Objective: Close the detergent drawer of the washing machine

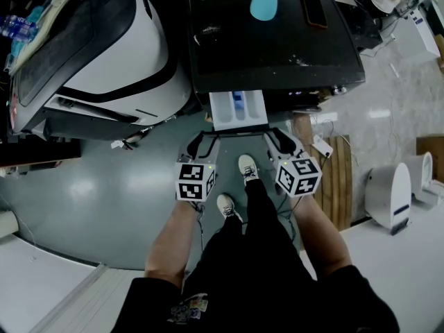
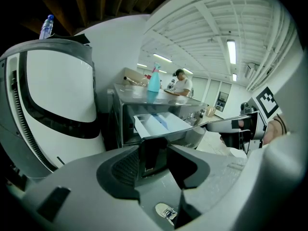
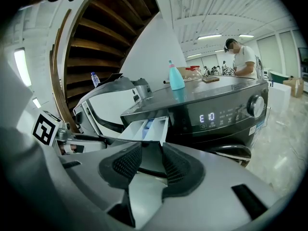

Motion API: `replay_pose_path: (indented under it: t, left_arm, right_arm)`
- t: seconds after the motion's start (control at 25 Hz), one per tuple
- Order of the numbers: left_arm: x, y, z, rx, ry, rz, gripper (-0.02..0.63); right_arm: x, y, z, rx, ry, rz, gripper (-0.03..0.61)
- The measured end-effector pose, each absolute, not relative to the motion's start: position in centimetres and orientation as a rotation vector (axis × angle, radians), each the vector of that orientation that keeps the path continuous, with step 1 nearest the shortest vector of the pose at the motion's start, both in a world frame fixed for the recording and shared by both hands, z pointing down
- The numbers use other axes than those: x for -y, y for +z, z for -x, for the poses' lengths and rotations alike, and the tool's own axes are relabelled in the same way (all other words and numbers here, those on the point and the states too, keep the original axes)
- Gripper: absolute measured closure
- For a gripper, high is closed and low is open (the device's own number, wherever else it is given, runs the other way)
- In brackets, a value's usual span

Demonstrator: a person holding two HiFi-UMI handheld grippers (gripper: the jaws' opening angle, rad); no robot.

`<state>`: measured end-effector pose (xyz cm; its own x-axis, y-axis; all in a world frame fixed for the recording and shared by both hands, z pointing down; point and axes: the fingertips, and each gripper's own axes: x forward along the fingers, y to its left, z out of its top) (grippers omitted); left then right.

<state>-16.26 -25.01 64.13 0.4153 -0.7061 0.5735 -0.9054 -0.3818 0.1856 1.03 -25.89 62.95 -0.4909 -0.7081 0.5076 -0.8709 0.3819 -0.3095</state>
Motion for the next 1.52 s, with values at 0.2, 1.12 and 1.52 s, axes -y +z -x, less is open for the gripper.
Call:
replay_pose_path:
  t: [0.2, 1.12, 1.52]
  left_arm:
    - [26.3, 64.1, 16.4, 1.388, 0.558, -2.188, 0.439]
    - [32.0, 64.1, 17.2, 1.478, 0.545, -2.135, 0.437]
    - [34.1, 64.1, 17.6, 1.56, 0.521, -2.083, 0.437]
  right_arm:
    - [27.2, 62.9, -0.9, 2.351, 0.792, -1.397, 0.445]
    - [33.0, 63.0, 0.0, 2.339, 0.816, -1.407, 0.441]
    - [35.2, 63.2, 0.2, 2.306, 0.885, -1.463, 0.437]
